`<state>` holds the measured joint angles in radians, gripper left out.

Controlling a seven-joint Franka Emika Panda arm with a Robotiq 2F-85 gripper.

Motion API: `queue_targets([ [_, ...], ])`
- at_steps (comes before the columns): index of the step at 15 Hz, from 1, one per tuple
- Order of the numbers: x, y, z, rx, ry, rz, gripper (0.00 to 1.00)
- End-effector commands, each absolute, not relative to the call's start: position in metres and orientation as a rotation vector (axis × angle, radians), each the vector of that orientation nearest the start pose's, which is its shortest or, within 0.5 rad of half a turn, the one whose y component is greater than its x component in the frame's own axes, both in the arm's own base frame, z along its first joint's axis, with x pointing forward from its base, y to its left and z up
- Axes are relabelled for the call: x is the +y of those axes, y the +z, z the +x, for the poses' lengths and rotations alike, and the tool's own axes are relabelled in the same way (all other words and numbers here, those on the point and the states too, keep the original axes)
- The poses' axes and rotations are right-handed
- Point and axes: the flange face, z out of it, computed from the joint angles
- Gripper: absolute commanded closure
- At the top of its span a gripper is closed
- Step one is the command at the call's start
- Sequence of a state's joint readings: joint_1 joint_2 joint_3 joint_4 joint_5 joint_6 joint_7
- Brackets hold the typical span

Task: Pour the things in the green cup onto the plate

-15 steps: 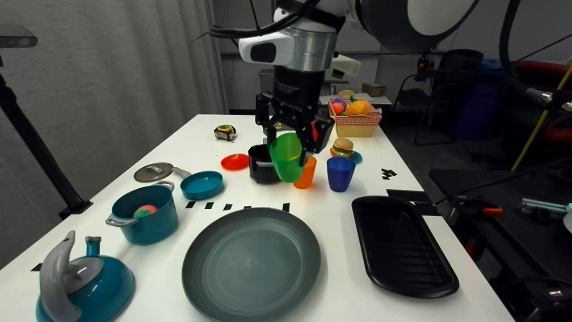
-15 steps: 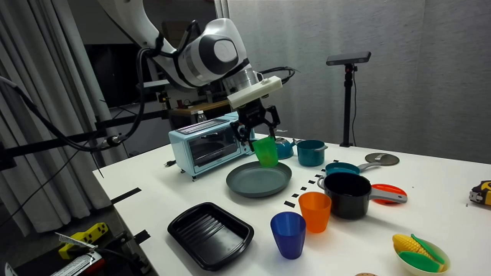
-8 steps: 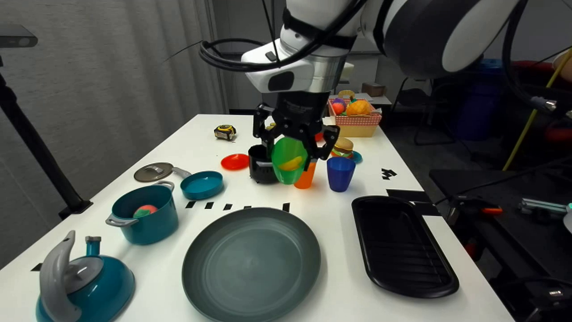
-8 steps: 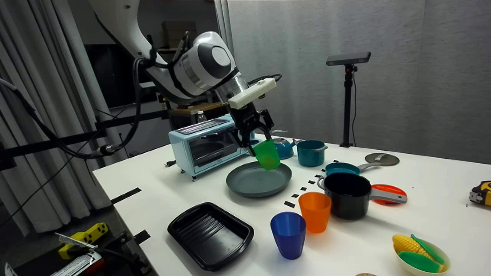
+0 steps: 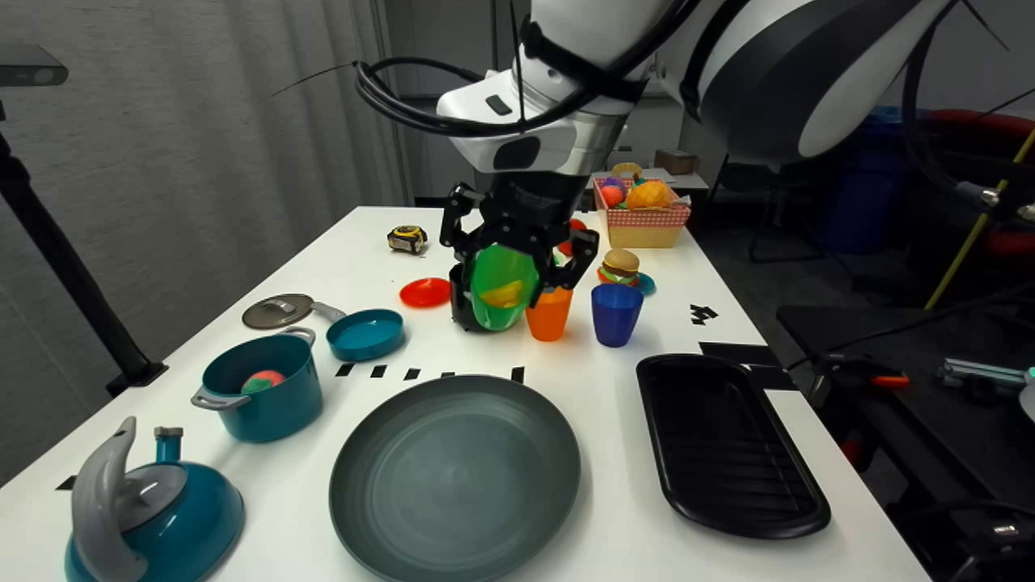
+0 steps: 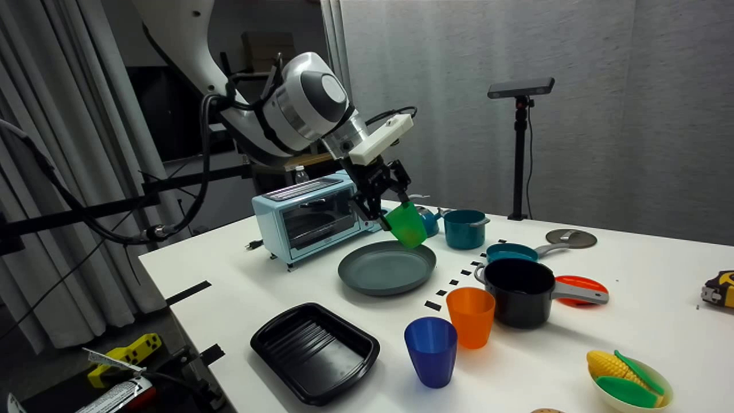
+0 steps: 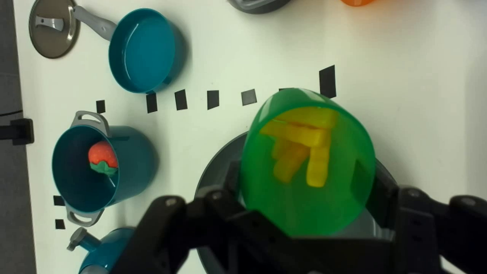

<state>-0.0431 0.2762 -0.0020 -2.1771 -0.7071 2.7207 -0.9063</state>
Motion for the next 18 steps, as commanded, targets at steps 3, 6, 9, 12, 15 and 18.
queue_targets([
  [3,-0.003,0.284,0.579,-2.369,-0.088,-2.669,0.24],
  [6,-0.003,0.284,0.579,-2.361,-0.089,-2.673,0.24],
  [9,-0.003,0.284,0.579,-2.360,-0.089,-2.673,0.24],
  [12,-0.003,0.284,0.579,-2.360,-0.089,-2.673,0.24],
  [15,-0.001,0.282,0.583,-2.381,-0.097,-2.660,0.49],
  [18,0.015,0.279,0.596,-2.444,-0.133,-2.619,0.49],
])
